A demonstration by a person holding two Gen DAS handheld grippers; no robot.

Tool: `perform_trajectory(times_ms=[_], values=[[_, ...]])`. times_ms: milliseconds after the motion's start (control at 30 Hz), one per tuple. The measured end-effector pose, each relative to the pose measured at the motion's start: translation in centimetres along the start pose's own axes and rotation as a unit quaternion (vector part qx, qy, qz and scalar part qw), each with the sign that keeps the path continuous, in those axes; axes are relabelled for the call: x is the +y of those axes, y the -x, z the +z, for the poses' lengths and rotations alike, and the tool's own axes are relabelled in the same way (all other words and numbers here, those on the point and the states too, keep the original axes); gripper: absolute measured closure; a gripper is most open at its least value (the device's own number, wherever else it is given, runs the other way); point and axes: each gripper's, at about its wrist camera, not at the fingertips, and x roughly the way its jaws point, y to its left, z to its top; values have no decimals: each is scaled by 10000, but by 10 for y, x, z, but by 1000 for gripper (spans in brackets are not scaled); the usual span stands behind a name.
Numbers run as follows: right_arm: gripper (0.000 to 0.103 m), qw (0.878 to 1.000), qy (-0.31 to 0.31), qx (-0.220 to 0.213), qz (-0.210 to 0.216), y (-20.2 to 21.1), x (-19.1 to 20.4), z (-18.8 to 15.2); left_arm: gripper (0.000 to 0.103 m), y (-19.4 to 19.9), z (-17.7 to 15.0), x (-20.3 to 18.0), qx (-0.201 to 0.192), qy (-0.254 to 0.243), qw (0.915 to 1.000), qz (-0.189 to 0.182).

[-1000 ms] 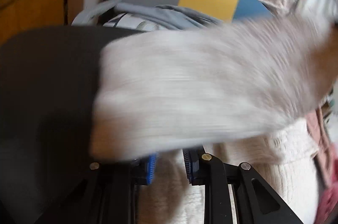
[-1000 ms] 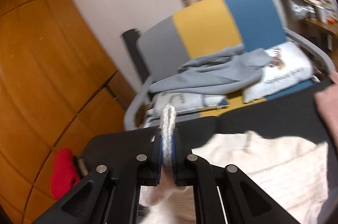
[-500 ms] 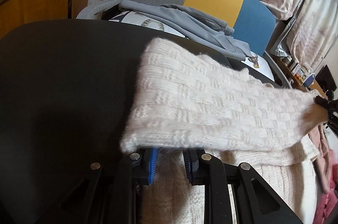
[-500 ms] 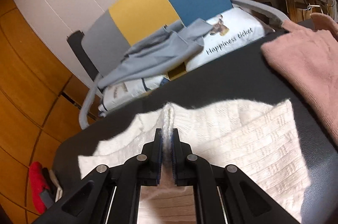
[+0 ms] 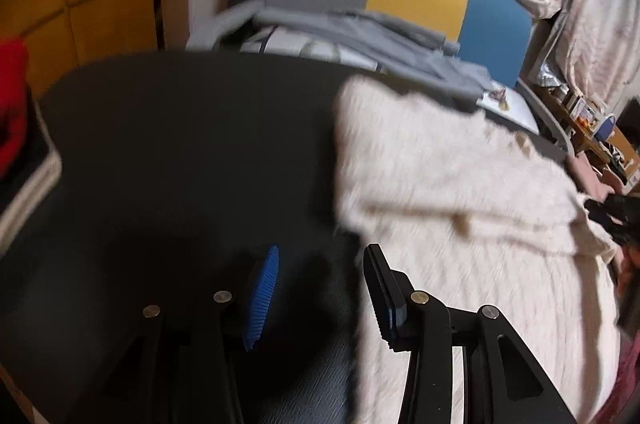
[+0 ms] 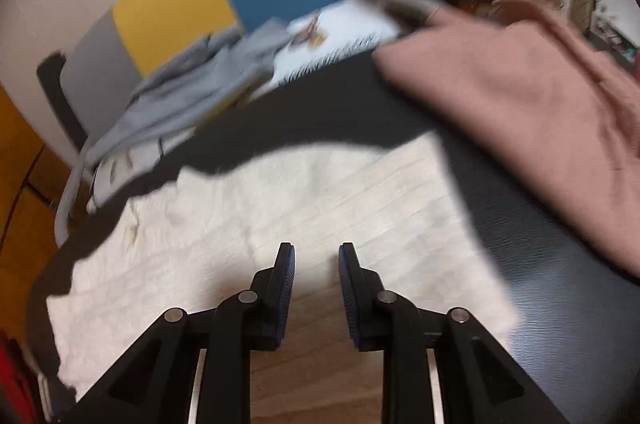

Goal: Fold clothes

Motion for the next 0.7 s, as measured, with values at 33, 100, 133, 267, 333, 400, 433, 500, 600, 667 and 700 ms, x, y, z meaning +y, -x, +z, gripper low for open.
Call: perform_trajectory(times_ms=[33,100,133,267,333,400,433,500,600,667,700], values=[[79,10000,81,-36,-15,2,3,-2,57,-3,7,-10,-72,-125,9999,6],[79,9996,244,-109,-44,7,10,-7,56,-10,21,-31,-216,-375,9991,17],[79,9993,325,-145,-58,10,14,-9,53,-13,29,-41,-288,-500,9983,23],[79,9977,615,-269,-116,17,26,-18,53,-42,43,-67,-227,-608,9976,226],[79,9979,594,-226,-142,8,24,-19,41,-58,44,-72,-179,-710,9964,437],[81,9980,573,-182,-169,0,22,-20,35,-75,38,-72,7,-799,9943,706],[82,9981,563,-161,-182,-4,21,-21,29,-78,36,-70,-14,-752,9947,708],[86,9982,542,-118,-209,-13,19,-22,9,-84,35,-60,79,-512,9954,808],[86,9993,320,-124,-161,-11,14,-19,1,-91,38,-37,371,7,9976,579],[83,9995,222,-201,-126,7,14,-24,4,-79,34,-32,314,39,9978,582],[81,9992,246,-274,-169,18,14,-29,5,-68,29,-33,238,6,9978,618]])
